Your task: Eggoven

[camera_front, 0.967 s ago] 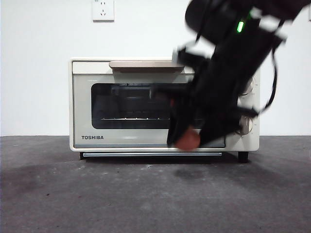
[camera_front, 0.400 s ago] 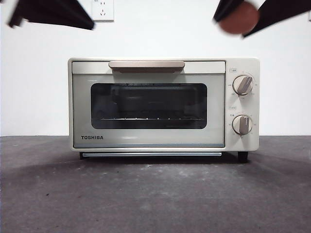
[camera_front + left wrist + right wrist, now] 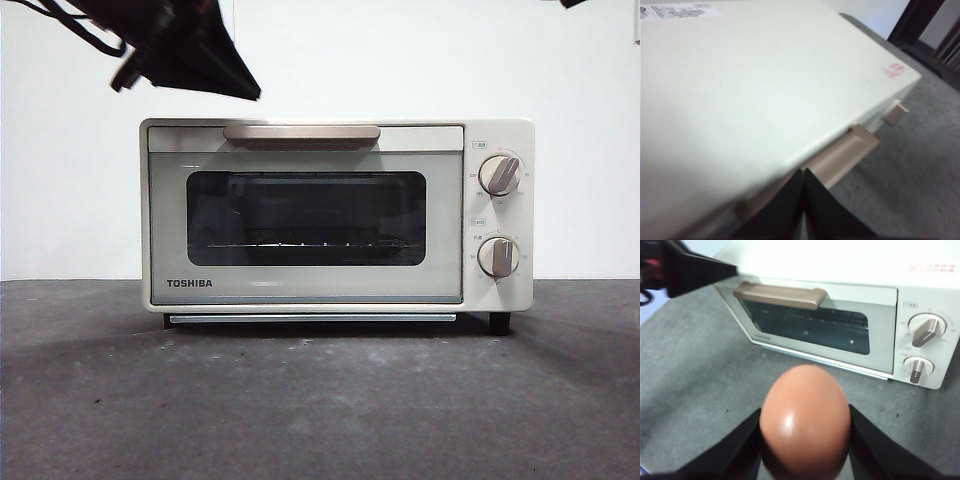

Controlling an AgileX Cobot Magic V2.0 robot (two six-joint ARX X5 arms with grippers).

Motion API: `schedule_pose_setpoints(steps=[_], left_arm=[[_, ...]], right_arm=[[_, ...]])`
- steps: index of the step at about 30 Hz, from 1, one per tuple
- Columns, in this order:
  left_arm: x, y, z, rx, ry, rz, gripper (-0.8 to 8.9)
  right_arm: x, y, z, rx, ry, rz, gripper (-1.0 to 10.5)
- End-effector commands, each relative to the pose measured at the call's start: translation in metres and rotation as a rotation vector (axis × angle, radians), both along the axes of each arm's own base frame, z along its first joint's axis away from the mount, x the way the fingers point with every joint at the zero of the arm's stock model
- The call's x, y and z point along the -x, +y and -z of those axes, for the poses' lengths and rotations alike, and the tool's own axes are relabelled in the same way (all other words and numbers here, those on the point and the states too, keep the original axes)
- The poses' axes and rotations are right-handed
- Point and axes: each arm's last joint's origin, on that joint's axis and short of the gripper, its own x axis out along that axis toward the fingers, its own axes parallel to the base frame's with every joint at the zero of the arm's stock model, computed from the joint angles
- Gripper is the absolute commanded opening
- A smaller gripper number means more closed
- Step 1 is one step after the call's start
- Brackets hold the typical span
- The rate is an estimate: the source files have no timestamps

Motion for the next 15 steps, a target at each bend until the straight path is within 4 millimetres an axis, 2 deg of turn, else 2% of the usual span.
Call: schedule_pose_setpoints(steps=[1, 9, 15], left_arm=[[-0.010, -0.010, -0.002, -0.017, -0.028, 0.017, 0.07], [-0.019, -0.025, 0.011, -0.068, -0.010, 0.034, 0.07], [-0.014, -0.032, 0.016, -0.130, -0.012, 0.038, 0.07]], right_arm=[[0.002, -0.001, -0.005, -0.002, -0.029, -0.008, 0.0], [0.003, -0.002, -0.006, 0.014, -0.046, -0.003, 0.0], [0.003, -0.002, -0.006, 0.018, -0.050, -0.005, 0.0]])
